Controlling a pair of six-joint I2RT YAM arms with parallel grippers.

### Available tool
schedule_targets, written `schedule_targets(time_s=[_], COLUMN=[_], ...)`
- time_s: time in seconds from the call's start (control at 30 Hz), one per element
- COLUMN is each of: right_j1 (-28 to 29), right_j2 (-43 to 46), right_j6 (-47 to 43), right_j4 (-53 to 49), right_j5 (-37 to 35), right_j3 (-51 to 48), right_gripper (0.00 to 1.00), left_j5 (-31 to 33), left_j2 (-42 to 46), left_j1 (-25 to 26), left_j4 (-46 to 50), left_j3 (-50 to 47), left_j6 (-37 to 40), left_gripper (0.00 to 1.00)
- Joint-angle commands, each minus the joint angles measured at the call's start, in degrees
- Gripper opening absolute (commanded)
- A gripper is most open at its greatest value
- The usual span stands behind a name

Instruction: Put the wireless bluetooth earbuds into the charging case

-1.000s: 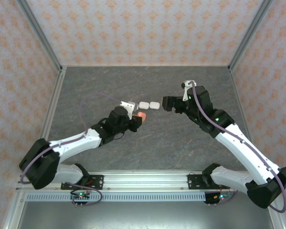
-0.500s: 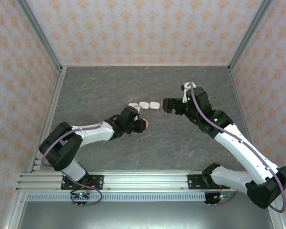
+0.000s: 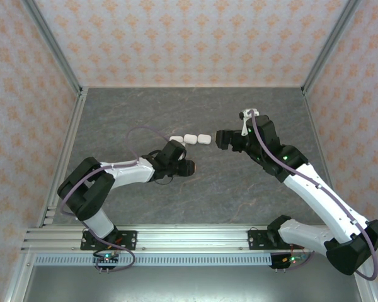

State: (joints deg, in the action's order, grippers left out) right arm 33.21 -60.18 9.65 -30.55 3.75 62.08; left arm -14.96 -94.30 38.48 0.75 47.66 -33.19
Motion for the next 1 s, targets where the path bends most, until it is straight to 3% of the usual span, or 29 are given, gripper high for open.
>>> schedule_targets(time_s=[0.0,0.23,0.53,0.77,0.97], right_j1=[-0.50,-1.95,-9.07,-16.68,-23.01], right_j2=[1.52,2.26,3.94,6.23,2.09], right_j6=[-1.62,-3.33,-4.63,-7.45,-8.39], right_j4=[-2.10,-2.37,1.80,18.44,34.30], right_j5=[-2.20,-2.16,-5.95,-19.68,-20.06], right_j3=[0.38,0.23,-3.88,-18.21,-28.80], right_gripper=[0.99,0.99,0.99,0.99,0.99], left_j5=[0.28,3.75,15.66,34.52,45.45], left_j2=[1.12,7.39,20.28,33.03,42.07], left_j1=[-0.56,-0.95,-3.85,-7.49,-10.97], left_j4=[1.59,4.42,10.66,7.45,0.60], left_j3=[1.39,2.34,2.75,-3.68,-12.04], left_j6=[-0.14,1.94,6.74,12.59,19.64], left_gripper=[0.48,0.58,0.72,0.76,0.83])
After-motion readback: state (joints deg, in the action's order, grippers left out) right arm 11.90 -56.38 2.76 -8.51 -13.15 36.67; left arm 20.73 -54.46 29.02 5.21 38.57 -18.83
